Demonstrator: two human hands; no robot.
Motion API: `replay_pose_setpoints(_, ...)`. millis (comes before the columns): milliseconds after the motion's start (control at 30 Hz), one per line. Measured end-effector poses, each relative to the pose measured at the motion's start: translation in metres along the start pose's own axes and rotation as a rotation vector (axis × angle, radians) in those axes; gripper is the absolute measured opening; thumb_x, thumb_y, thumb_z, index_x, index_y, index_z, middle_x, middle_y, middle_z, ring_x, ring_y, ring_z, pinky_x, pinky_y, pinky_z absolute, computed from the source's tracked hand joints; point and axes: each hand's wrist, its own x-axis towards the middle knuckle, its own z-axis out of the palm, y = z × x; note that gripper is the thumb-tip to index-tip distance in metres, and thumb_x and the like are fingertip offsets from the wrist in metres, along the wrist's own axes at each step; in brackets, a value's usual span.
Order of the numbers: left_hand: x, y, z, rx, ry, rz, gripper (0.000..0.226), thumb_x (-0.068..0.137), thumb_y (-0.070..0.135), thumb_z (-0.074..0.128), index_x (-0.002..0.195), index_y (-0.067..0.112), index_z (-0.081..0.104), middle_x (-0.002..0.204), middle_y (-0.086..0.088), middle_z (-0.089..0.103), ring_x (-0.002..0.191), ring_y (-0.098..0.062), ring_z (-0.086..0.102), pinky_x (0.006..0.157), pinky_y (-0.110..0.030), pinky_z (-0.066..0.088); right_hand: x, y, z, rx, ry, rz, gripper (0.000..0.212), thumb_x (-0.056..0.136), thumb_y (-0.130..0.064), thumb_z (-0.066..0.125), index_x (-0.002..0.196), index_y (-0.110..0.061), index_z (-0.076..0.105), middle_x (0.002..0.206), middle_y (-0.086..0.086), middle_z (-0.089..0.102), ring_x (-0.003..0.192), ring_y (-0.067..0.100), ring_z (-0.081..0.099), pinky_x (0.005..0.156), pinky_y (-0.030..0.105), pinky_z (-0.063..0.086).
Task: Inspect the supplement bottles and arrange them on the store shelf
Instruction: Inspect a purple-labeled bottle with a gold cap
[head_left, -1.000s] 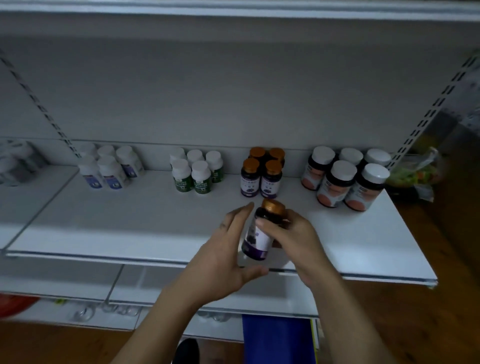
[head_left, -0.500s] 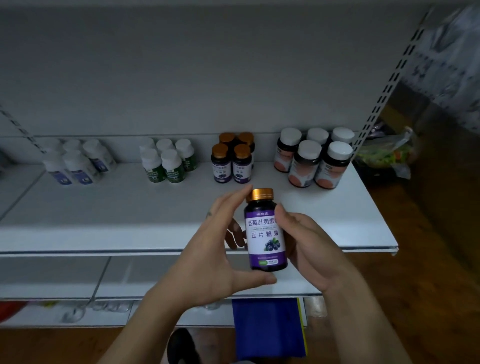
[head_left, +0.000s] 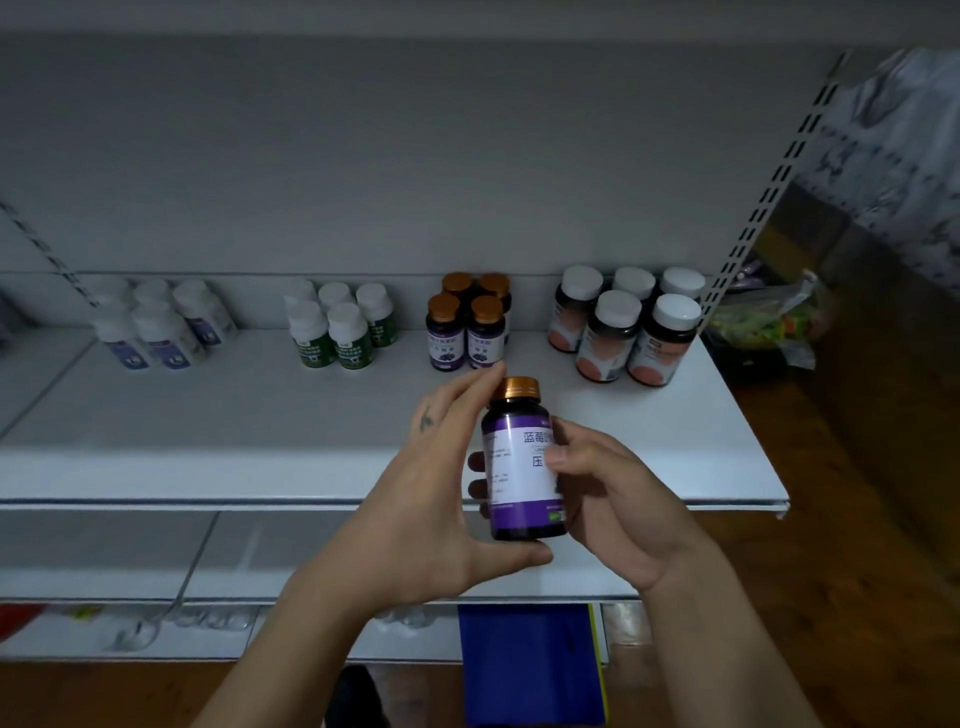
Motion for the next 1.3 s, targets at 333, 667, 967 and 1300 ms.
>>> replay_pose_setpoints(333, -0.001, 0.007, 0.000, -0.034, 0.025, 0.026, 0.122, 0.056, 0.052, 0.088, 0.152, 0.040, 0.014, 0.151, 0.025, 0.023, 0.136, -0.002, 0.034, 0.110, -0.024, 0.037, -0.001, 0.004, -0.005, 0.200, -0.162, 0.020, 0.066, 0.065, -0.024, 0.079, 0.126, -0.003, 0.063, 0.119, 0.031, 0.063, 0.104, 0.044, 0.065, 0.086, 0.047, 0.056)
replay_pose_setpoints(667, 0.001, 0.016, 0.005, 0.017, 0.042, 0.069, 0.121, 0.052, 0.066, 0.079, 0.153, 0.031, 0.021, 0.146, 0.020, 0.027, 0.135, -0.004, 0.033, 0.106, -0.016, 0.036, -0.004, 0.007, -0.009, 0.356, -0.265, 0.051, 0.055, 0.083, -0.013, 0.051, 0.135, 0.005, 0.051, 0.126, 0.031, 0.058, 0.111, 0.045, 0.060, 0.100, 0.053, 0.047)
replay_pose_setpoints(967, 0.000, 0.016, 0.012, 0.153, 0.077, 0.108, 0.120, 0.056, 0.069, 0.073, 0.154, 0.026, 0.019, 0.146, 0.013, 0.028, 0.136, -0.007, 0.028, 0.107, -0.023, 0.034, -0.004, 0.008, -0.017, 0.466, -0.322, 0.101, 0.053, 0.090, -0.004, 0.027, 0.139, 0.011, 0.041, 0.134, 0.031, 0.052, 0.127, 0.044, 0.049, 0.108, 0.053, 0.035)
replay_pose_setpoints(1300, -0.001, 0.012, 0.004, 0.009, -0.003, 0.002, 0.122, 0.060, 0.051, 0.084, 0.153, 0.041, 0.006, 0.151, 0.025, 0.021, 0.138, 0.002, 0.026, 0.110, -0.022, 0.033, -0.009, 0.005, -0.018, 0.151, -0.113, -0.011, 0.066, 0.061, -0.025, 0.089, 0.122, -0.012, 0.068, 0.115, 0.016, 0.066, 0.101, 0.027, 0.066, 0.083, 0.038, 0.057)
